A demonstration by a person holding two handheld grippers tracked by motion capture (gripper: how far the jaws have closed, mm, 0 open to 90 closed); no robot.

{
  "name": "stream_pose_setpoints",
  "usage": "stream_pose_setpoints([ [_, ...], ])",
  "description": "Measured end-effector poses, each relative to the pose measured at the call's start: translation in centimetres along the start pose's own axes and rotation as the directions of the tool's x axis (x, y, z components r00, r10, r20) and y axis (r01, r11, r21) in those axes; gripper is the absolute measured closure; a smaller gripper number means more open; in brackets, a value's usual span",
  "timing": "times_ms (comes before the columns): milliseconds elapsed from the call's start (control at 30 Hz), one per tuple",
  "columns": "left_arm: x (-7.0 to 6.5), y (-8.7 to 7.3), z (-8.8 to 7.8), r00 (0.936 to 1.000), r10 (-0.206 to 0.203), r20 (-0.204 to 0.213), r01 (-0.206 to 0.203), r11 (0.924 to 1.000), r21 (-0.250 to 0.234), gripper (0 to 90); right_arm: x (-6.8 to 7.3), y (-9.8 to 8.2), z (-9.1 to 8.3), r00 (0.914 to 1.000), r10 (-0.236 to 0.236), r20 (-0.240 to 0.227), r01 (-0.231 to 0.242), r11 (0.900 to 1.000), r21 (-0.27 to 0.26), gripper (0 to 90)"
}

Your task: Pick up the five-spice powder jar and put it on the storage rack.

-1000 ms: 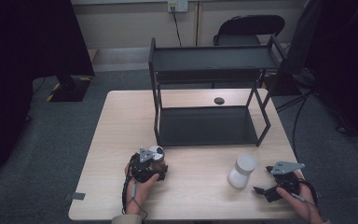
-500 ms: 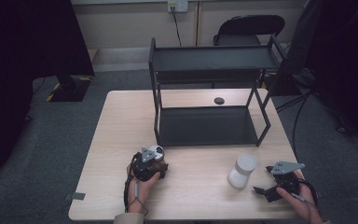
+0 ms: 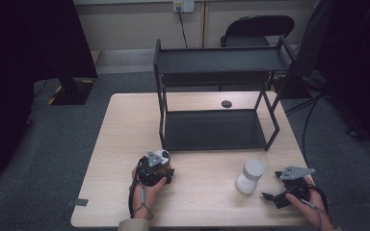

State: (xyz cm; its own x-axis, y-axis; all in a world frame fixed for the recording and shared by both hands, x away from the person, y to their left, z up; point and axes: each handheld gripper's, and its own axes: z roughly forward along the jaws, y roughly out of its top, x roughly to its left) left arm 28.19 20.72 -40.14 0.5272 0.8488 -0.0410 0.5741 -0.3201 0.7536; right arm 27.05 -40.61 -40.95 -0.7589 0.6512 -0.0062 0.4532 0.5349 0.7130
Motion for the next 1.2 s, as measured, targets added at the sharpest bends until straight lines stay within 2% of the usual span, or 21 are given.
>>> stream_pose_setpoints([
  [200,0.0,0.9,-0.4,0.9999,-0.003,0.012,0.003,1.0000,0.005,29.8,0.0,0.0,0.0,1.0000,0.000,0.000,0.000,1.000,0.000,0.0],
  [633,-0.2,3.2,-0.8,0.9978,-0.001,0.067,0.001,1.0000,0.010,29.8,0.0,0.0,0.0,1.0000,0.000,0.000,0.000,1.000,0.000,0.0],
  [1200,-0.9,6.2,-0.9,0.9957,0.041,0.083,-0.041,0.9991,0.000,29.8,0.0,0.0,0.0,1.0000,0.000,0.000,0.000,1.000,0.000,0.0],
])
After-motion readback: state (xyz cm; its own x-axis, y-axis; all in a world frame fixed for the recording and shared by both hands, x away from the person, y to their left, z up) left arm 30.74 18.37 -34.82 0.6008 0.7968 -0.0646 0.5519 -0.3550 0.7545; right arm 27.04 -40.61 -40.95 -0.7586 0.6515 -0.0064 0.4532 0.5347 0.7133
